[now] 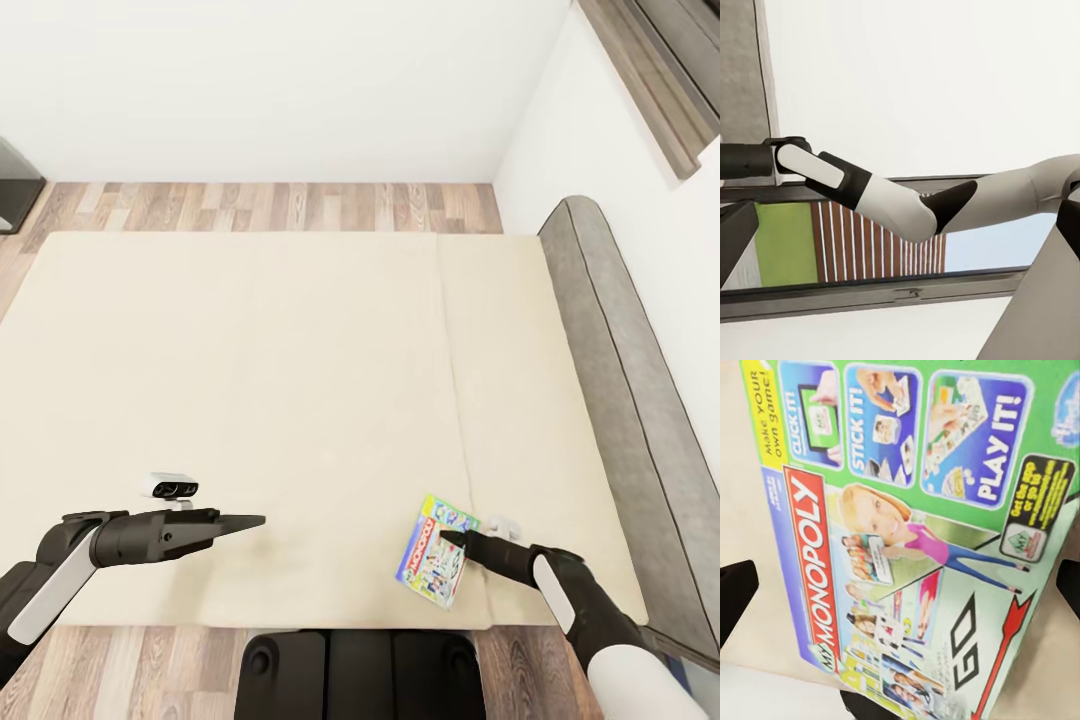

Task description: Put all the toys in the child's room - the three board games (two on the bed and one on the table), the two jigsaw puzzles on the table, and the tennis ball on the table - inside the toy box on the table in the child's room.

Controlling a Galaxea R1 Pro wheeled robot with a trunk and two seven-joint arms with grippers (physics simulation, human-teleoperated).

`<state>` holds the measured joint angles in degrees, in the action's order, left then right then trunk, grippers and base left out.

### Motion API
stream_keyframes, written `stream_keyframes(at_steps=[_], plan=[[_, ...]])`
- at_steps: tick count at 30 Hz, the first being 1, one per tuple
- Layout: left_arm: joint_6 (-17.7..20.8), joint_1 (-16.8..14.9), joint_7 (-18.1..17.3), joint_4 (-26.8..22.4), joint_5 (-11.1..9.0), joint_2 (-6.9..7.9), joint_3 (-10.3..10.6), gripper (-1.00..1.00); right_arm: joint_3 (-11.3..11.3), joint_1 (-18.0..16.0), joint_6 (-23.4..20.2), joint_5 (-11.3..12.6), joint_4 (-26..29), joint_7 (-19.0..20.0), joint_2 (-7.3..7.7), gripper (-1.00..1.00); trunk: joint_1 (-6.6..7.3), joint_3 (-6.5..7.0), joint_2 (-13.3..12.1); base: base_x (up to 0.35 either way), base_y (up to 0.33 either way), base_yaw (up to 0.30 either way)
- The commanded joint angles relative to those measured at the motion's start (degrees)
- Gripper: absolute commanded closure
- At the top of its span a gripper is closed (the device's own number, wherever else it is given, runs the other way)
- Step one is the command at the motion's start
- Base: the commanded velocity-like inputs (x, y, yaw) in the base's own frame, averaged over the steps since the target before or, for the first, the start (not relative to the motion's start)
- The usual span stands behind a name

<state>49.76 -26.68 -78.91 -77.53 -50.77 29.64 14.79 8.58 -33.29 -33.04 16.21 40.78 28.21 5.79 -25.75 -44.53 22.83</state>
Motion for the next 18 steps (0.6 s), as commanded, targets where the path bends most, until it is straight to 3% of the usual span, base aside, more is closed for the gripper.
stream_keyframes(at_steps=[1, 18], plan=[[0.60, -0.04, -0.01, 0.00, -0.38, 0.07, 0.15, -1.00, 0.14, -0.04, -0.44, 0.23, 0.09, 0.16, -0.12, -1.00, -0.03, -0.11, 0.09, 0.000, 0.000, 0.000], [0.60, -0.04, -0.01, 0.01, -0.30, 0.07, 0.16, -1.00, 0.10, -2.21, -0.44, 0.14, 0.09, -0.41, -2.48, -1.00, -0.03, -0.94, 0.09, 0.000, 0.000, 0.000]])
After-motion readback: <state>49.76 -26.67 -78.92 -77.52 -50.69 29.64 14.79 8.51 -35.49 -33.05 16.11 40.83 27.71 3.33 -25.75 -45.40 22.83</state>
